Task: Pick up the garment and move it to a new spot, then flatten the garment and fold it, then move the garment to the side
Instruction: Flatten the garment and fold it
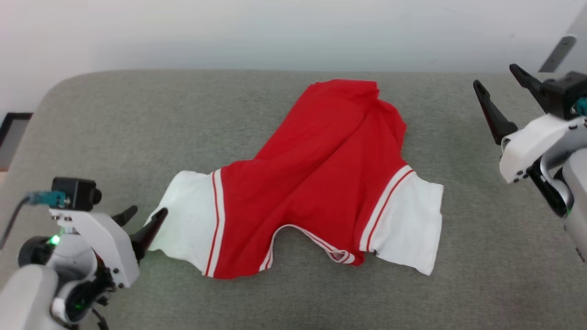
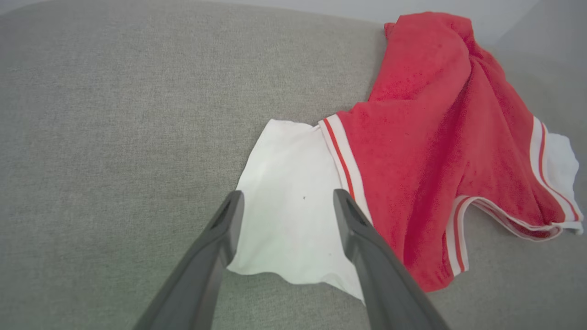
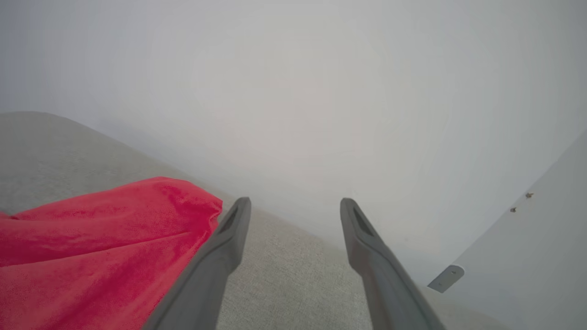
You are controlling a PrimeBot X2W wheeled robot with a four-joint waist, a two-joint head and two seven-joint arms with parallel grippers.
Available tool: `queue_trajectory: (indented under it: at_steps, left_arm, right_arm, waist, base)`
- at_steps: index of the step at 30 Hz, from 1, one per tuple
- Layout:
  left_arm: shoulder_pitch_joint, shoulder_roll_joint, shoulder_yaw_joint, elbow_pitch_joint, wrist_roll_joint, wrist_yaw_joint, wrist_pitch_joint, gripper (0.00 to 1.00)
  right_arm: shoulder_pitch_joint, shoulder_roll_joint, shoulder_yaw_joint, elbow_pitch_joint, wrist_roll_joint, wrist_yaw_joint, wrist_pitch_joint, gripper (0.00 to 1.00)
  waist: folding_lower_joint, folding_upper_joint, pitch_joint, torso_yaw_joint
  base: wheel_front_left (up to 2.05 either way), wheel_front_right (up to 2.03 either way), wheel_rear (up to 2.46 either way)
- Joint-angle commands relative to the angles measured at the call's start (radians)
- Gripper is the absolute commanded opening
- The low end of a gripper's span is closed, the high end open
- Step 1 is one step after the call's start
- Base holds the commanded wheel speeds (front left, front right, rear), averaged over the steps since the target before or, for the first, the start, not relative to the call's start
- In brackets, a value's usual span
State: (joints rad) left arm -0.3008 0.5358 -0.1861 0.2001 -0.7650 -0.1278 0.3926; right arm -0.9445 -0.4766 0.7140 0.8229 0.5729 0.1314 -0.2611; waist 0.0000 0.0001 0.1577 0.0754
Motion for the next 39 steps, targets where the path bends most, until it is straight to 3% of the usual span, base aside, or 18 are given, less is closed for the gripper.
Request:
queue_trajectory:
  at_steps: [1,8,17,30,31,32,39]
  left_arm:
    - [-0.023,0.022,-0.005,0.016,-0.027,0.004,0.075,1.0]
    - [-0.073,0.071,-0.044,0.071,-0.053,0.039,0.286,1.0]
    - [-0.12,0.109,-0.071,0.203,-0.03,0.052,0.358,1.0]
    - [-0.163,0.088,-0.076,0.362,-0.057,0.043,0.371,1.0]
    - [-0.166,0.083,-0.079,0.372,-0.06,0.043,0.374,0.62]
    - [-0.168,0.076,-0.08,0.383,-0.069,0.041,0.38,0.0]
    - [-0.2,0.058,-0.098,0.403,-0.084,0.018,0.38,0.0]
  right_arm:
    - [0.06,0.009,-0.075,-0.046,-0.048,-0.001,-0.005,1.0]
    - [0.263,0.061,-0.323,-0.213,-0.206,-0.001,0.0,1.0]
    - [0.531,0.163,-0.549,-0.528,-0.35,-0.001,0.108,1.0]
    - [0.779,0.28,-0.665,-0.82,-0.385,-0.001,0.251,1.0]
    - [0.79,0.283,-0.661,-0.831,-0.38,-0.001,0.264,1.0]
    - [0.8,0.285,-0.654,-0.841,-0.375,-0.001,0.282,1.0]
    - [0.836,0.266,-0.578,-0.887,-0.271,-0.001,0.453,1.0]
  waist:
    - [0.0,-0.0001,-0.007,-0.034]
    - [0.0,-0.0001,0.003,-0.068]
    - [0.0,-0.0001,0.022,-0.102]
    - [0.0,-0.0001,0.068,-0.115]
    - [0.0,-0.0001,0.07,-0.114]
    - [0.0,-0.0001,0.073,-0.113]
    - [0.0,-0.0001,0.091,-0.102]
  base:
    - [0.0,0.0,0.0]
    - [0.0,0.0,0.0]
    - [0.0,0.0,0.0]
    - [0.0,0.0,0.0]
    - [0.0,0.0,0.0]
    - [0.0,0.0,0.0]
    - [0.0,0.0,0.0]
